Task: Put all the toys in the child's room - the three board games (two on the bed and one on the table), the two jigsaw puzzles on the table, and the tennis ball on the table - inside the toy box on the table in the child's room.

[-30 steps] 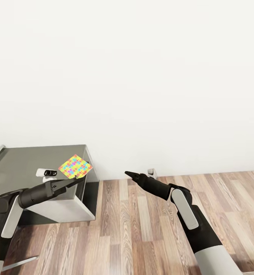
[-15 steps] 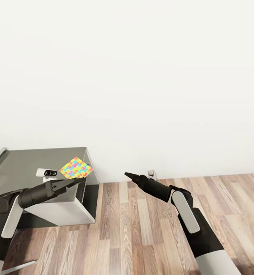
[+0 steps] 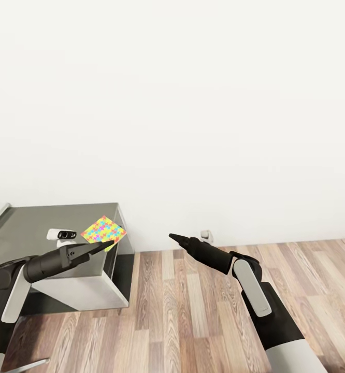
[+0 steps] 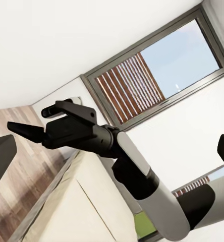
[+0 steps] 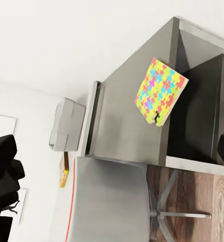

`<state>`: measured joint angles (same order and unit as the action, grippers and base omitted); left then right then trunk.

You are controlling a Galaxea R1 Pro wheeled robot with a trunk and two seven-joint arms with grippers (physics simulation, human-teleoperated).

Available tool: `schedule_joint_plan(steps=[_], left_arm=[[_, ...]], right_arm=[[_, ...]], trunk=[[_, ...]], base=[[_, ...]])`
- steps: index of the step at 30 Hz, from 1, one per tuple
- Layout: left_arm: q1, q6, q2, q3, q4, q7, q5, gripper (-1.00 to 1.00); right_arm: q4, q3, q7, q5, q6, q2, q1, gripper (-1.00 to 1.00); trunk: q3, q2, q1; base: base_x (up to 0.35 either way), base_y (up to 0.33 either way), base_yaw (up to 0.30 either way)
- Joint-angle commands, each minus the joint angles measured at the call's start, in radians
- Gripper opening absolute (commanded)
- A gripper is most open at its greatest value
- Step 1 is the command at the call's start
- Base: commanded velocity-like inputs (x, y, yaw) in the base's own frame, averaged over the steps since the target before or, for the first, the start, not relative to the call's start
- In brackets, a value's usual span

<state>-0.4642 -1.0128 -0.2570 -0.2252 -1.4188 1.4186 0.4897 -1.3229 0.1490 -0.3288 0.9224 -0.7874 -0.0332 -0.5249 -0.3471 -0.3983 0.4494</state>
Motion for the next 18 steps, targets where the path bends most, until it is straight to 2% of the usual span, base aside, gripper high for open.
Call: schedule_joint_plan(steps=[1,12,18], left_arm=[[-0.001,-0.01,0.0,0.0,0.0,0.004,0.001,1.0],[-0.001,-0.01,-0.001,-0.002,0.001,0.01,0.002,1.0],[-0.001,-0.011,-0.005,-0.003,0.004,0.011,0.003,1.0]], right_arm=[[0.0,-0.001,-0.002,-0.002,-0.004,-0.001,0.0,1.0],[0.001,0.0,-0.003,-0.002,0.01,-0.009,0.0,1.0],[0.001,0.0,-0.005,-0.001,0.013,-0.002,0.0,1.0]], trunk=[[0.0,-0.002,0.001],[0.018,-0.002,0.001],[0.028,-0.002,0.001]], base=[[0.0,0.0,0.0],[0.0,0.0,0.0],[0.0,0.0,0.0]])
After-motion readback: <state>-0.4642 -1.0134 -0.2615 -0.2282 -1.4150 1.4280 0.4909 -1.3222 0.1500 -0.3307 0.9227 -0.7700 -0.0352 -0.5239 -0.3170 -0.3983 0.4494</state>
